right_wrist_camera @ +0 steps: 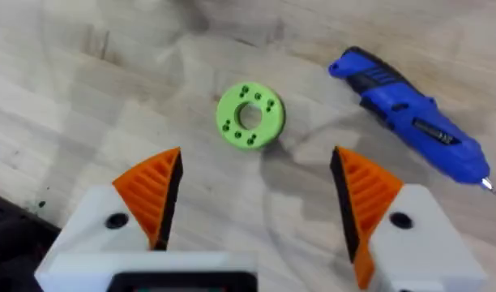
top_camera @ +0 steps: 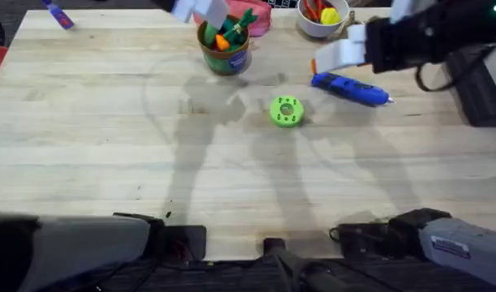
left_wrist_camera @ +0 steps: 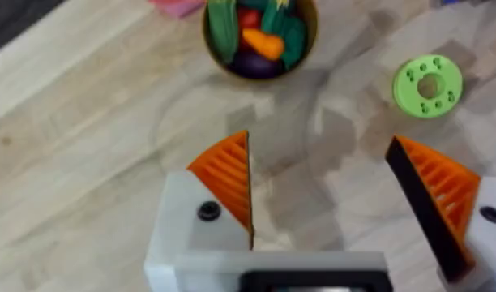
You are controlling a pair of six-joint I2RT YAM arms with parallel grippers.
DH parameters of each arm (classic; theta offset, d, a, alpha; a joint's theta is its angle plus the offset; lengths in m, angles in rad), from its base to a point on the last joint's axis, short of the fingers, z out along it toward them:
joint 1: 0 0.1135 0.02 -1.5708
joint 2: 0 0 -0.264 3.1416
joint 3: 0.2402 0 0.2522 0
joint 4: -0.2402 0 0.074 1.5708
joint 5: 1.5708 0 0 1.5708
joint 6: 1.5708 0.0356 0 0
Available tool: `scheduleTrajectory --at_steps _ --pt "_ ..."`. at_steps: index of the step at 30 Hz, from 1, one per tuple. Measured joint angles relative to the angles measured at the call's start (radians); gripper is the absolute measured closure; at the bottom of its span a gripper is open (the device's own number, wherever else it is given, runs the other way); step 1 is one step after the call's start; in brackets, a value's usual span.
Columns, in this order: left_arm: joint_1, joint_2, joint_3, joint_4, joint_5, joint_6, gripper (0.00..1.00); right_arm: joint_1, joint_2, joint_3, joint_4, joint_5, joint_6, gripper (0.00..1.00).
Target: Pick up the gripper from the table and insert it into the empty holder that is missing its gripper. Then pick up a screw, insert it into the mounting hole, and use the screwdriver to tighten it. Finally, clean up the table by picking up the vegetable and placing it into the bucket.
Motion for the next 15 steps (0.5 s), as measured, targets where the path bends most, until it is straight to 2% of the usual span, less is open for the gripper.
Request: scheduleTrajectory --at_steps 4,10,15 --pt "0.000 -0.085 -0.050 -0.036 -0.048 -0.041 0.013 0.000 -0.067 0.000 -0.076 0.009 0.000 0.008" --pt "0.000 -0.253 -0.315 -0.018 -0.091 -0.113 0.013 0.000 -0.114 0.000 -0.144 0.012 0.000 0.009" --pt "0.000 -0.310 -0.497 0.039 -0.102 -0.163 0.013 0.000 -0.170 -0.047 -0.148 0.012 -0.002 0.010"
